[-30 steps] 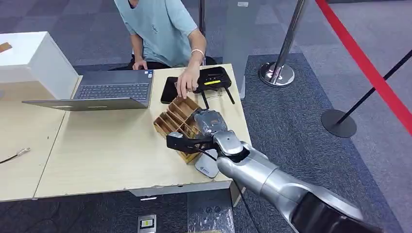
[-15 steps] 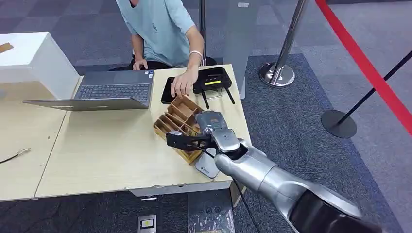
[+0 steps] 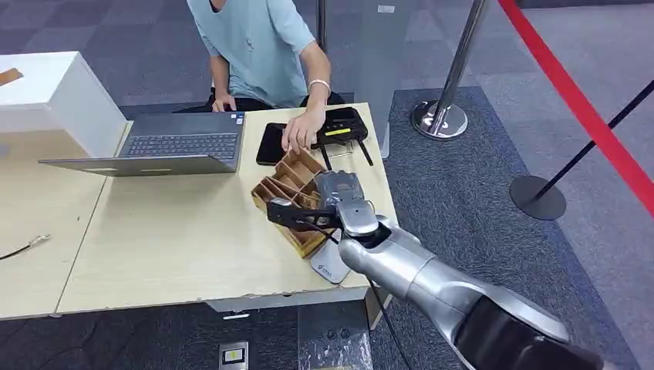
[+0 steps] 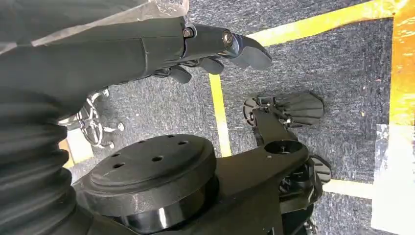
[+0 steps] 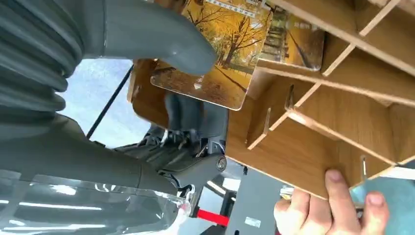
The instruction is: Pass the card to the sensor for recognition and then transmit it.
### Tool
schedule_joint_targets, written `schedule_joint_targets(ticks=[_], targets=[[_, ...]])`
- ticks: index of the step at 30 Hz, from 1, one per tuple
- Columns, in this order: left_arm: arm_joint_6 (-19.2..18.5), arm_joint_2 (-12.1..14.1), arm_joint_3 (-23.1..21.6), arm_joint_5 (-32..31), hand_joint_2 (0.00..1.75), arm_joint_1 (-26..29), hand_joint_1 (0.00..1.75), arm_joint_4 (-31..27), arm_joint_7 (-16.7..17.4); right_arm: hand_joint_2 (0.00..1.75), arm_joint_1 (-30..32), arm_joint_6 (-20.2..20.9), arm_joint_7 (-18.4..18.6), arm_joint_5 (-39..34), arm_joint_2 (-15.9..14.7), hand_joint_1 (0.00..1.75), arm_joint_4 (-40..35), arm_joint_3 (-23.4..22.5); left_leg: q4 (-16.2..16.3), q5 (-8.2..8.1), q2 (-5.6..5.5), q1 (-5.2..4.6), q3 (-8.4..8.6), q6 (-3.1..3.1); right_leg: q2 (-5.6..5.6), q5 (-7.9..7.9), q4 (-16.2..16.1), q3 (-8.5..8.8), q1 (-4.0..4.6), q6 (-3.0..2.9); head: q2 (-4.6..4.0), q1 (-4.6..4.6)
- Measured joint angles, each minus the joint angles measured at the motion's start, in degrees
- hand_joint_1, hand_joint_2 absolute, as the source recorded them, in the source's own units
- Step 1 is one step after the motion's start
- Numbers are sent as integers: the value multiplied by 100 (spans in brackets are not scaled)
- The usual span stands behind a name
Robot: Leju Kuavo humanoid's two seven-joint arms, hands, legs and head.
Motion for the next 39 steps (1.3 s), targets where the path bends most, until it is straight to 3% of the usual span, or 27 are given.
schedule_joint_targets(ticks=[17, 39], targets=[[37, 0, 0, 15, 175, 0, 0, 0, 0, 175, -67, -310, -153, -300, 24, 175, 79, -101, 0, 4, 1, 1, 6, -2, 0, 3, 1, 5, 0, -3, 0, 0], [35, 0, 0, 2, 175, -71, 0, 0, 13, 175, -1078, -321, -195, -734, -4, 175, 197, -227, 0, 4, 1, 2, 3, -2, 1, 2, 2, 1, 0, -3, 0, 0]])
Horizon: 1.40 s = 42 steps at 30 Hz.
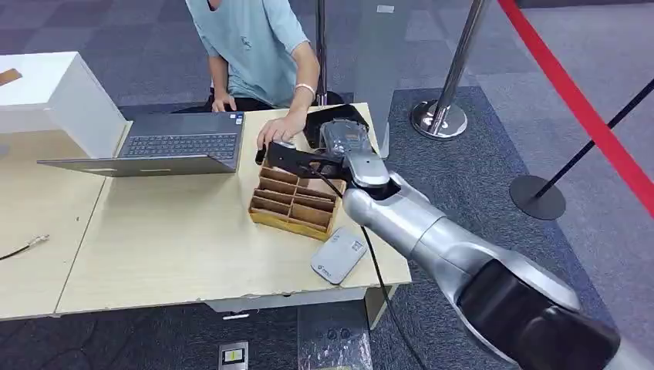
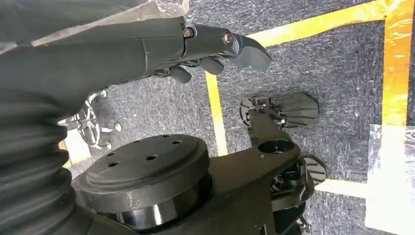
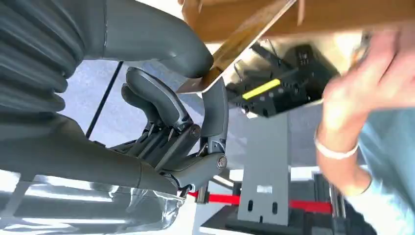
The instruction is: Pass the card to the sensor for recognition and then transmit it.
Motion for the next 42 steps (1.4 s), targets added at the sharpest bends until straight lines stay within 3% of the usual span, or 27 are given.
schedule_joint_targets(ticks=[7, 21, 42], targets=[[2, -4, 0, 2, 175, 0, 0, 0, 0, 175, -56, -175, -52, -53, -15, 175, 96, 2, 0, 0, 0, 0, -1, 0, 0, 0, 0, 0, 0, 0, 0, 0], [39, -15, 0, -9, 175, -1, 0, 0, 11, 175, -51, -938, -323, -77, -31, 175, 411, 0, 0, 0, 0, 0, -1, 0, 0, 0, 0, -1, 0, 0, 0, 0], [35, -46, 0, -24, 175, 5, 0, 0, 15, 175, 12, -1069, -531, -22, 90, 175, 713, 37, 0, -1, -1, 0, -10, 0, -1, -1, 0, -8, 0, 1, 0, 0]])
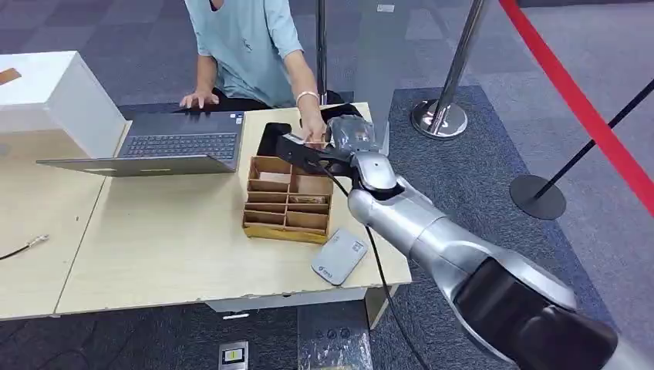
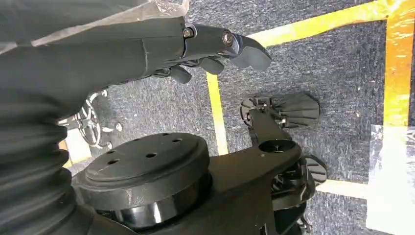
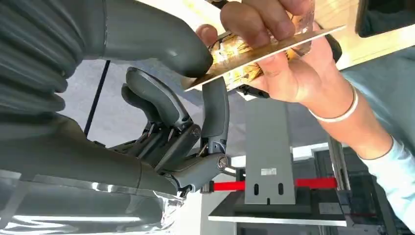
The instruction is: Pass the card to the sensor for recognition and then transmit it.
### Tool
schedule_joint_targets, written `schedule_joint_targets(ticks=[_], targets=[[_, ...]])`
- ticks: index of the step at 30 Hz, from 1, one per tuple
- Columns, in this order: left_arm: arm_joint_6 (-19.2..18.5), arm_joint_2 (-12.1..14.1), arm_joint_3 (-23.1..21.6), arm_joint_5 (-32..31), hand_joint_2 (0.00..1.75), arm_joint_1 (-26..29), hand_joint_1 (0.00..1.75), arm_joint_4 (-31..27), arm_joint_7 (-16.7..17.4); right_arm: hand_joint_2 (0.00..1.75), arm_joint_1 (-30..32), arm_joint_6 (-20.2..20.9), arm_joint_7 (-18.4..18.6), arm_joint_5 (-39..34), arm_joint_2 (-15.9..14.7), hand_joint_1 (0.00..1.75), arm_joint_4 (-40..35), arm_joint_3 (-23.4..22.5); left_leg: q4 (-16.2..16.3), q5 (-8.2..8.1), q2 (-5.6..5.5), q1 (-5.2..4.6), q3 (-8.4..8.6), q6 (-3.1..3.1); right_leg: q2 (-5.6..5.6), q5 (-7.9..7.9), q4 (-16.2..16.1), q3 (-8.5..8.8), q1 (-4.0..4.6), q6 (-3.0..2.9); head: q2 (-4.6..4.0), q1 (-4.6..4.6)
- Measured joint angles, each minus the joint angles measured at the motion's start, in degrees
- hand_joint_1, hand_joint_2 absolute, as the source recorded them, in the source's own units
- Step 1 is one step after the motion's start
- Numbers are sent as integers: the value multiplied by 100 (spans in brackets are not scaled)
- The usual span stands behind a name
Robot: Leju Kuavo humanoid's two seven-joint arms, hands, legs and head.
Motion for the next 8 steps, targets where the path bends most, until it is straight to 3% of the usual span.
schedule_joint_targets(ticks=[8], targets=[[-20, -2, 0, -28, 175, 2, 0, 2, 18, 175, 39, -22, -2, 30, 20, 175, 31, 0, 0, 0, 0, 1, 1, 0, 0, 0, 0, 0, 0, 0, 0, 0]])
